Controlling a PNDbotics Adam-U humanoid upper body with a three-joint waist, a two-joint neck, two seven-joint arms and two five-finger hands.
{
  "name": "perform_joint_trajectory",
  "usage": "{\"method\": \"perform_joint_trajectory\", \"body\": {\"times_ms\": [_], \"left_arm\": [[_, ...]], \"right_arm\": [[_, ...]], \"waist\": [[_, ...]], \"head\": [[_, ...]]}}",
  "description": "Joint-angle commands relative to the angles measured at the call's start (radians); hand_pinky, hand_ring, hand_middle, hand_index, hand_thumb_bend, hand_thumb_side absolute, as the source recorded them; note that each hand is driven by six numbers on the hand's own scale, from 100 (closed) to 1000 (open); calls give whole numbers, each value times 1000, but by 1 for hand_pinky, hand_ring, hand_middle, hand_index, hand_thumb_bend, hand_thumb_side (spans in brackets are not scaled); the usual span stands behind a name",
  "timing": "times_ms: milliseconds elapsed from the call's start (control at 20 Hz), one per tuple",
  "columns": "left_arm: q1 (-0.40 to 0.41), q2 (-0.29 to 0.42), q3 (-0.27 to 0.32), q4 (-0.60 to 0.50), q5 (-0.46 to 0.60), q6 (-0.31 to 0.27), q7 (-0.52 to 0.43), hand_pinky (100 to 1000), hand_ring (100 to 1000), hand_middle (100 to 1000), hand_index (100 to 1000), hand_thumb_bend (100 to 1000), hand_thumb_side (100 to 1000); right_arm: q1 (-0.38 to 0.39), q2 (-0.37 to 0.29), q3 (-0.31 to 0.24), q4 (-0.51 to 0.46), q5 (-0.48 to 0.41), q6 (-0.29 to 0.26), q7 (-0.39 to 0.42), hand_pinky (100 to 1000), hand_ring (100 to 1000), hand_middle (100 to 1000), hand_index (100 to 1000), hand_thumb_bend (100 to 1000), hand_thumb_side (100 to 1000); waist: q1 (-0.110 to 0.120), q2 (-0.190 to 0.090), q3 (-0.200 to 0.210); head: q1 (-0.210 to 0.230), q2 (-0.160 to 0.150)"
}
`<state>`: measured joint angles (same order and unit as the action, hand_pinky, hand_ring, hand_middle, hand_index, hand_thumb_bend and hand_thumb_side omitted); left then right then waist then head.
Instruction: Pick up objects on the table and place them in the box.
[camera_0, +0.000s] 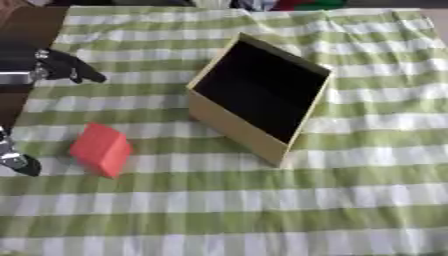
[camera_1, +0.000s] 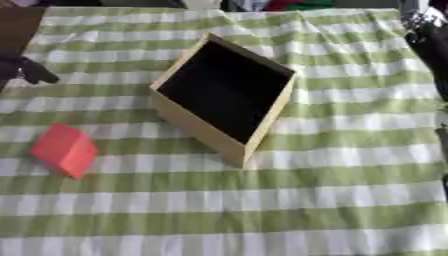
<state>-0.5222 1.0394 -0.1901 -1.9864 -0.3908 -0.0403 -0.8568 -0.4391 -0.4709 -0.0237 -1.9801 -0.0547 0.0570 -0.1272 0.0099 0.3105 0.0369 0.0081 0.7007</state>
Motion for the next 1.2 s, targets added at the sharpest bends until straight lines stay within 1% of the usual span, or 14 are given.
{"method": "perform_joint_trajectory", "body": {"times_ms": [50,200,350,400,550,650,750,950,1200], "left_arm": [[-18,42,-2,-14,-4,7,-32,891,875,878,995,846,100],[-19,41,-17,-14,-12,34,-47,892,872,874,990,846,100],[-20,36,-32,-14,-18,85,-38,888,866,877,997,809,100],[-20,35,-38,-14,-19,110,-29,885,866,878,998,799,100],[-24,27,-50,-14,-23,192,13,879,862,878,1000,711,100],[-25,22,-65,-14,-14,252,52,883,863,875,1000,701,100],[-27,20,-83,-14,-5,287,74,889,858,870,998,705,100],[-37,11,-111,-14,-2,332,90,892,859,875,993,697,100],[-49,-2,-133,-14,-13,357,72,905,865,885,984,708,100]], "right_arm": [[-8,-22,0,-20,4,-2,6,904,765,699,878,100,496],[-9,-21,1,-20,3,-1,8,904,765,699,878,100,496],[-9,-20,1,-20,2,-1,10,904,765,698,878,100,498],[-9,-20,2,-20,2,-1,11,904,765,698,878,100,499],[-9,-18,3,-20,2,-1,14,905,765,698,878,100,502],[-9,-17,4,-20,2,-1,16,905,765,698,878,100,503],[-10,-16,4,-20,1,0,18,905,765,698,879,100,505],[-10,-12,6,-20,0,0,22,906,765,698,879,100,508],[-13,-10,7,-20,-1,0,24,906,765,698,880,100,511]], "waist": [[1,-20,0],[1,-19,-1],[1,-17,-2],[0,-17,-2],[0,-16,-2],[0,-14,-2],[0,-13,-4],[0,-10,-6],[0,-6,-8]], "head": [[4,-8],[5,-9],[6,-8],[7,-9],[9,-10],[9,-11],[11,-12],[15,-13],[19,-16]]}}
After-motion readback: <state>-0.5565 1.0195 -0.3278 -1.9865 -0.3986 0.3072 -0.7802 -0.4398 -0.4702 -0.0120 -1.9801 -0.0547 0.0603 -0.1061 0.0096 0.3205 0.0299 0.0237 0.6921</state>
